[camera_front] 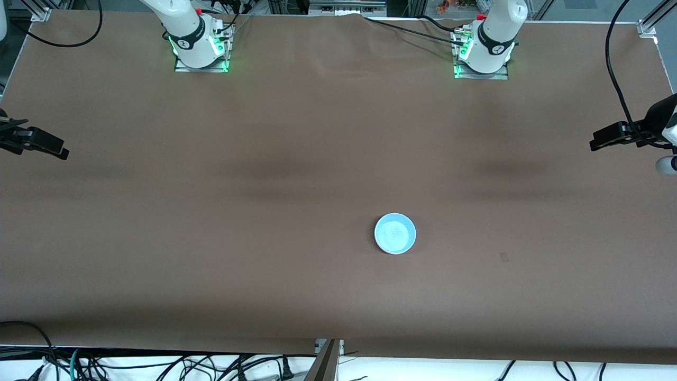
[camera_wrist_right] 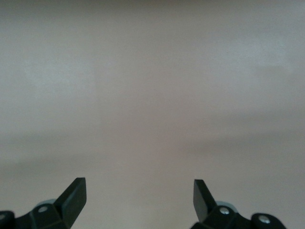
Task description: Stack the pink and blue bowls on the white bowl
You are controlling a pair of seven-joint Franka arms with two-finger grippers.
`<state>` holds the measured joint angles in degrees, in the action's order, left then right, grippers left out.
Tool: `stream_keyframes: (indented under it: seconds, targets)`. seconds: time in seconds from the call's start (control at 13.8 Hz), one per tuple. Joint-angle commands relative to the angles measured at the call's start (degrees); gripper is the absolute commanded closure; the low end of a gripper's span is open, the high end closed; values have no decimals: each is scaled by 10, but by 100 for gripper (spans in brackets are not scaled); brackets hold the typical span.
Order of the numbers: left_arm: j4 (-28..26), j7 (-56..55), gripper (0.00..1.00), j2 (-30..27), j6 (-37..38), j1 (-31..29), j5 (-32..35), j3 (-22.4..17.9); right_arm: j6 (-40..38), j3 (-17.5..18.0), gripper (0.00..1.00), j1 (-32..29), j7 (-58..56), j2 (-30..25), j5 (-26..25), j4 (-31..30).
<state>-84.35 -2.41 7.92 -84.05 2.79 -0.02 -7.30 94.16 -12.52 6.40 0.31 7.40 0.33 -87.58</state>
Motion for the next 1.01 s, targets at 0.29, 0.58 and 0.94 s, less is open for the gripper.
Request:
stream_keyframes:
  seconds: [0.29,0.58,0.94]
  targets:
    - [15,-1,0,6,7,1,-5,-2,-7,7,1,1,47,5,15,15]
    - [15,-1,0,6,7,1,-5,-2,-7,8,1,2,45,5,14,15]
    - [15,0,0,6,6,-1,-5,-2,-7,8,1,2,42,4,13,15]
